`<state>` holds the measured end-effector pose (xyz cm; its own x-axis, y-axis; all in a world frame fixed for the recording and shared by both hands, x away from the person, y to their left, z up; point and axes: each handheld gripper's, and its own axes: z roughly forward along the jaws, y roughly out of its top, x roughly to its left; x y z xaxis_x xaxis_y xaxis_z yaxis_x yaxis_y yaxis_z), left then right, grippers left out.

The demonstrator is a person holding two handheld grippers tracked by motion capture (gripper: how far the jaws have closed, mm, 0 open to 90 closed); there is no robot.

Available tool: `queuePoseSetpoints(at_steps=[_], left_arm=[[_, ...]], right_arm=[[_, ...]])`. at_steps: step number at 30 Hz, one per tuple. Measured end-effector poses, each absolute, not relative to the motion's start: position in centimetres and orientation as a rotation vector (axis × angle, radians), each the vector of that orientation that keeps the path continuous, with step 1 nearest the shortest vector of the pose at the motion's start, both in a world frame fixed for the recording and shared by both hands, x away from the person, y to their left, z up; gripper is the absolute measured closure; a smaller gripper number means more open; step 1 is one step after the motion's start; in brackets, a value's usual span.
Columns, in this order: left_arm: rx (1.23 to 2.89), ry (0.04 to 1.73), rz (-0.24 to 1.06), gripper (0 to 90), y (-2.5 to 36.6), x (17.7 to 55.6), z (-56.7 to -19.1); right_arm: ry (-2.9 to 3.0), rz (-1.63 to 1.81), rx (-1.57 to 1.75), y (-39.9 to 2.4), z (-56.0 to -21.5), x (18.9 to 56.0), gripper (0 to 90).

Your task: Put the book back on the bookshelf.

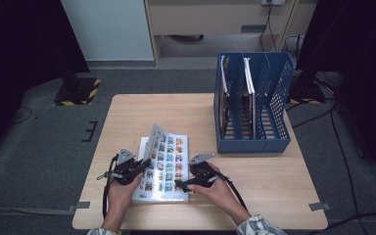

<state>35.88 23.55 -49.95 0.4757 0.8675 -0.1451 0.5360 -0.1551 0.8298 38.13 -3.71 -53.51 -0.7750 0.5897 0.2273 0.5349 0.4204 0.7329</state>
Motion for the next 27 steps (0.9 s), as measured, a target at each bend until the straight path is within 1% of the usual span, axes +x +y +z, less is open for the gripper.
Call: queuePoseSetpoints(at_steps=[3, 7, 10, 14, 17, 22, 25, 27], left_arm=[[1.863, 1.168, 0.497, 82.4, 23.2, 35.8, -49.9], [1.869, 1.195, 0.450, 81.1, 23.6, 36.3, -50.2], [1.856, 1.227, 0.385, 77.7, 24.3, 36.8, -50.5], [1.857, 1.251, 0.312, 68.9, 24.9, 37.6, -51.1], [1.845, 1.257, 0.273, 65.8, 25.1, 38.3, -51.3], [1.862, 1.252, 0.254, 58.7, 24.6, 39.5, -51.7], [1.862, 1.259, 0.241, 58.5, 24.3, 40.1, -52.1], [1.845, 1.272, 0.235, 63.8, 24.3, 40.2, -52.1]], right_arm=[[2.598, 1.298, 1.022, -3.7, -53.5, 38.1, 11.9], [2.603, 1.298, 1.010, -3.7, -53.5, 38.2, 11.4], [2.607, 1.297, 1.005, -3.7, -53.5, 38.2, 11.0], [2.605, 1.298, 1.006, -3.5, -53.5, 38.3, 10.8], [2.603, 1.302, 1.001, -3.4, -53.6, 38.4, 10.7], [2.609, 1.299, 0.996, -3.4, -53.6, 38.4, 10.6], [2.611, 1.300, 0.987, -3.5, -53.6, 38.5, 10.4], [2.611, 1.300, 0.989, -3.5, -53.6, 38.5, 10.3]])
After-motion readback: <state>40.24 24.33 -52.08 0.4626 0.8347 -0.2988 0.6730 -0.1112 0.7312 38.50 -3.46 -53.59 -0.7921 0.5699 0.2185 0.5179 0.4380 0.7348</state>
